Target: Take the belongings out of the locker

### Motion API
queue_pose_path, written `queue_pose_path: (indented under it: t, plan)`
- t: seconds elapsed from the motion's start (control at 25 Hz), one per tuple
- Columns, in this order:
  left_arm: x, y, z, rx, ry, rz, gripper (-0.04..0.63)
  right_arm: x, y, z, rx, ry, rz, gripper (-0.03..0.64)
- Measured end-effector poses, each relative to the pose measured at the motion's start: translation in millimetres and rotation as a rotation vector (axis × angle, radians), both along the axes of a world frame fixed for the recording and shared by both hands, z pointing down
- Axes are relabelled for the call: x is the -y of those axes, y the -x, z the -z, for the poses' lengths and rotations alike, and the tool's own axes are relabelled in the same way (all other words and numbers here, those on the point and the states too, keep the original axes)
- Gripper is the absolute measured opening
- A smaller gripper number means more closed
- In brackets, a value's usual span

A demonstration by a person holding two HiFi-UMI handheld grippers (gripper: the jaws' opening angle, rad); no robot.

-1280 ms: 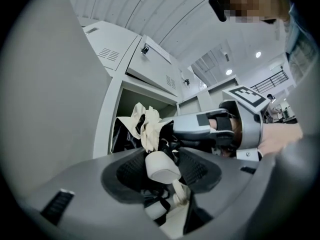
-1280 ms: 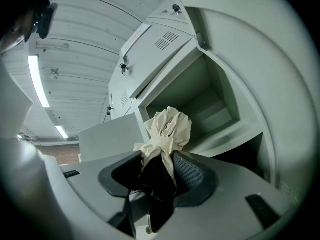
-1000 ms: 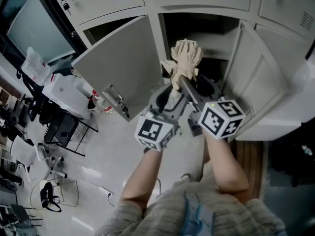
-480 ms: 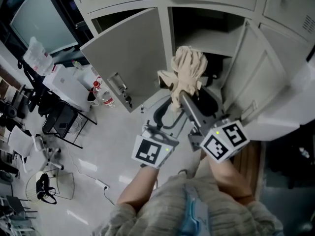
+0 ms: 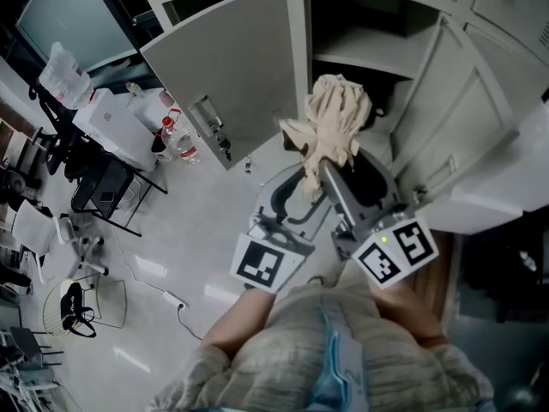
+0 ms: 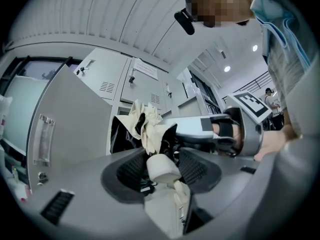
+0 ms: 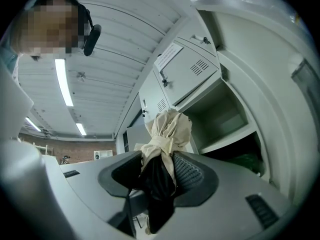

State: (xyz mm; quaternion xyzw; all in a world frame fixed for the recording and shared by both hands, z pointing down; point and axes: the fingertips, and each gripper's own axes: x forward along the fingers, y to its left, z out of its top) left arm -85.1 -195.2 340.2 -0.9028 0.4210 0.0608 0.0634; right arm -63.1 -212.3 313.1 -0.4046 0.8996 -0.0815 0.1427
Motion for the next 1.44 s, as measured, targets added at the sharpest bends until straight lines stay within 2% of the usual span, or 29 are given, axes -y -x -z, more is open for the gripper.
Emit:
queue_pose_path:
  t: [0.48, 1.44]
  plan:
    - [-2, 6, 10, -0.017, -0.011, 0.006, 0.209, -4, 9, 12, -0.046, -0.049, 0.015, 0.195]
    - [-1, 11, 7, -0.047, 0.009, 0.023, 0.209, -2, 14, 9, -0.061, -0.048, 0.028, 0.195]
